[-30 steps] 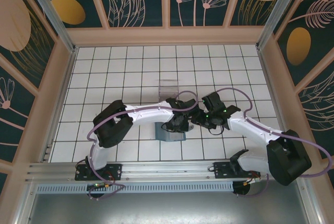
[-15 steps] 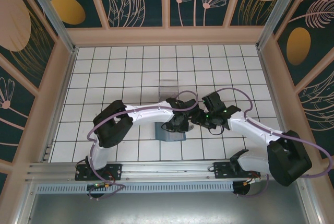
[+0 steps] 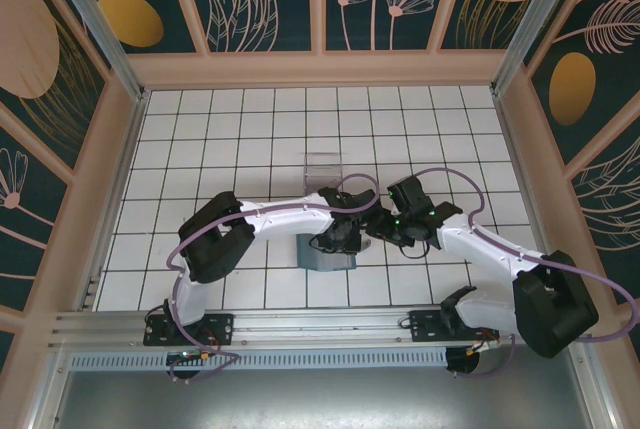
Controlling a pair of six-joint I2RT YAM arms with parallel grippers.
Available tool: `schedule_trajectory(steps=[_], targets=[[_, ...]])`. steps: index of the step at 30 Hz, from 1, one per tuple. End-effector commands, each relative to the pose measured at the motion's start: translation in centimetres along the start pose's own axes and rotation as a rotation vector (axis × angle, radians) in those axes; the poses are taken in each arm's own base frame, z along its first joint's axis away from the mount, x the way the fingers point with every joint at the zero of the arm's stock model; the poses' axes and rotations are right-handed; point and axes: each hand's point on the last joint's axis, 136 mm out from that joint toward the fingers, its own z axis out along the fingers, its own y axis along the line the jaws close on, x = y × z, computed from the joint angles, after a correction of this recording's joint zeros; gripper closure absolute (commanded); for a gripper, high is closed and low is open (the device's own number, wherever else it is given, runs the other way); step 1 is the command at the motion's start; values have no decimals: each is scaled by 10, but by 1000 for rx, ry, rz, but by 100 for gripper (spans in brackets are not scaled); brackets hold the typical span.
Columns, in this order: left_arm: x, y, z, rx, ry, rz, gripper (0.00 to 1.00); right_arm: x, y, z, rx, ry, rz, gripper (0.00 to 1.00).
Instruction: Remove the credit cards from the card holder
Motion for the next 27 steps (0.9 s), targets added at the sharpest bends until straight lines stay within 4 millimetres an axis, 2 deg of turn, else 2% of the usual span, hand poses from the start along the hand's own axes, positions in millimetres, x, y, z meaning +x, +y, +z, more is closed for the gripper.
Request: schedule_trajectory(steps=[1, 10, 15, 27], targets=[[11, 16, 6, -66, 32, 14, 63, 1, -3, -1, -7, -6, 5, 59], [3, 21, -9, -79, -25, 3, 63, -1, 1, -3, -16, -6, 10, 59], [2, 22, -13, -44, -52, -10, 68, -1, 3, -5, -24, -7, 13, 59], [-2, 32, -25, -2, -94, -42, 66, -4, 12, -10, -48, -1, 31, 59]])
